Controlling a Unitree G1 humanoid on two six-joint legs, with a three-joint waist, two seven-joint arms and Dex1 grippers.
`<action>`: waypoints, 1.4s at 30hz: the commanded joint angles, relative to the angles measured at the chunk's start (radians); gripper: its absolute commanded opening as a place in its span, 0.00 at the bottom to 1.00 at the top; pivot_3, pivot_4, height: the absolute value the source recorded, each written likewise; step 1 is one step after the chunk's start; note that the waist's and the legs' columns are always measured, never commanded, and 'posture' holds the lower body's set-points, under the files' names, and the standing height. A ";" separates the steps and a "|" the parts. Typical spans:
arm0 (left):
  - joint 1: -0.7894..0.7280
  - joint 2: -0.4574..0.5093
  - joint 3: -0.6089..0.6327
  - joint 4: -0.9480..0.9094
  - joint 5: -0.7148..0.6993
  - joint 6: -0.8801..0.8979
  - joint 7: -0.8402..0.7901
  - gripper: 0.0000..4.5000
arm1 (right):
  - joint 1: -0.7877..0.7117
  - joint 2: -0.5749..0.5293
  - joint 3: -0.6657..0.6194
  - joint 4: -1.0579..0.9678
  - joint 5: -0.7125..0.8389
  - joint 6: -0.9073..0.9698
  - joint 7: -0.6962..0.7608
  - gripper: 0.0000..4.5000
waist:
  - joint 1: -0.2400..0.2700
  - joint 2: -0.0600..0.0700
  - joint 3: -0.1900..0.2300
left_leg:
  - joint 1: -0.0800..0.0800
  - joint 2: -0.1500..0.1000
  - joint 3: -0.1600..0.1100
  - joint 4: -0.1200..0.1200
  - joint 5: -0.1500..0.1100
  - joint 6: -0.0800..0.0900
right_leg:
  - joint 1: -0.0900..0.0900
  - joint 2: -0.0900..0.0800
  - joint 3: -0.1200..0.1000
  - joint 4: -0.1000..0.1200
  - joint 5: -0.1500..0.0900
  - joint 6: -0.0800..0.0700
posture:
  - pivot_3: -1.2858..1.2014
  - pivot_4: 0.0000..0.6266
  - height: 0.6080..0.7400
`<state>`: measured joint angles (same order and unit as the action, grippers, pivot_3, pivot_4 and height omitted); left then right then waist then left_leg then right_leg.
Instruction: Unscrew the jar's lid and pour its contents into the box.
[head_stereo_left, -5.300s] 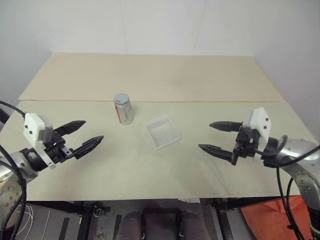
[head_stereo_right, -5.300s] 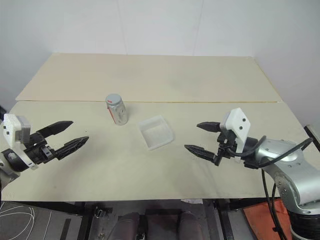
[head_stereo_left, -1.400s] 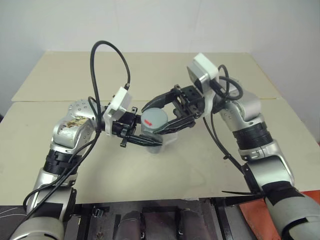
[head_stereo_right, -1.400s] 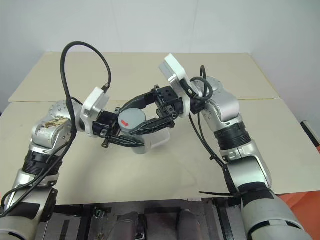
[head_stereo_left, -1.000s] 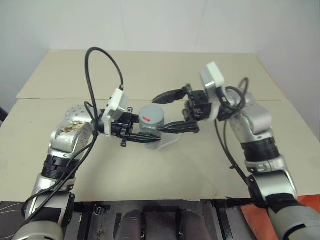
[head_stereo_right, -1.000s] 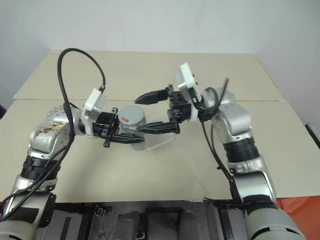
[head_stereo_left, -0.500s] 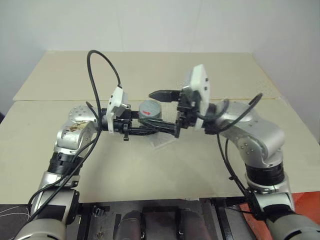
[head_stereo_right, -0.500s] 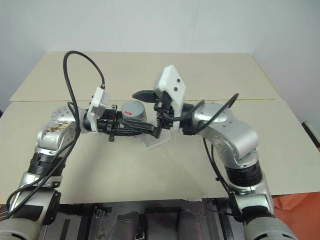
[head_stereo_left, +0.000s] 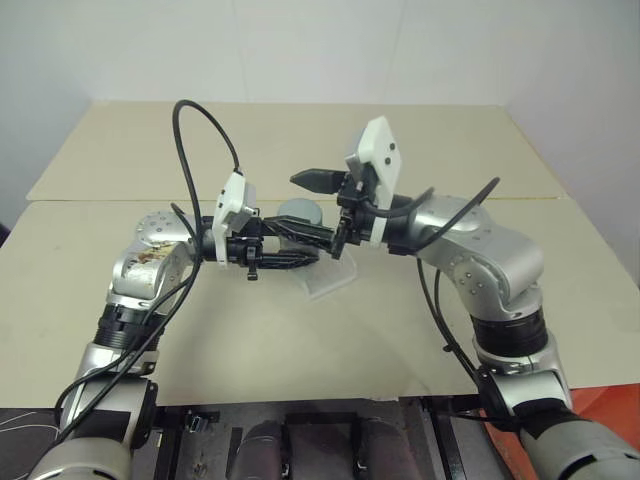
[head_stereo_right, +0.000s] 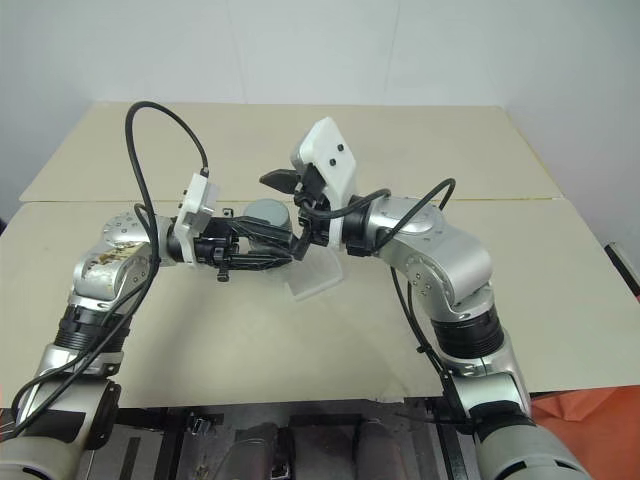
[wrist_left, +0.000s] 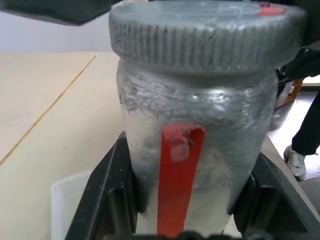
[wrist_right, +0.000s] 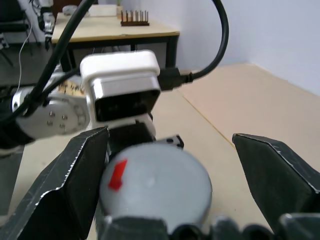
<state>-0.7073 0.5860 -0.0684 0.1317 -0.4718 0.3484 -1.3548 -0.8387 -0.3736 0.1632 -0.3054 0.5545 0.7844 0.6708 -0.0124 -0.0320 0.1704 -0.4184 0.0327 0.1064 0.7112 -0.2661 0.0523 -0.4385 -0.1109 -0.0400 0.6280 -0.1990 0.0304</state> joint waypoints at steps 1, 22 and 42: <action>-0.002 0.028 0.039 -0.056 -0.029 -0.005 -0.018 0.43 | -0.001 -0.051 -0.050 0.043 -0.048 -0.039 -0.001 1.00 | 0.000 0.000 0.000 | 0.000 0.000 0.000 0.000 0.000 0.000 | 0.000 0.000 0.000 0.000 0.000 0.000 | 0.52 0.24 1.00; 0.024 0.070 0.071 -0.088 -0.068 0.037 -0.029 0.43 | -0.009 -0.165 -0.106 0.165 -0.094 -0.108 0.030 1.00 | 0.004 0.000 0.000 | 0.000 0.000 0.001 0.000 0.001 -0.001 | -0.001 0.000 0.000 -0.001 0.000 0.000 | 0.52 0.24 1.00; -0.046 -0.004 0.038 -0.002 -0.040 0.022 -0.033 0.43 | -0.052 -0.018 -0.020 -0.059 0.035 0.024 -0.008 1.00 | 0.000 0.000 0.000 | -0.001 0.000 0.000 0.000 0.000 -0.001 | -0.001 0.001 0.000 0.000 0.000 0.000 | 0.52 0.24 1.00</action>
<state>-0.7290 0.5820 -0.0372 0.1413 -0.5095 0.3848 -1.3852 -0.8582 -0.3942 0.1499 -0.3584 0.6074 0.8363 0.6728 -0.0128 -0.0321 0.1704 -0.4193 0.0330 0.1069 0.7115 -0.2655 0.0513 -0.4393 -0.1102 -0.0398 0.6280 -0.1989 0.0305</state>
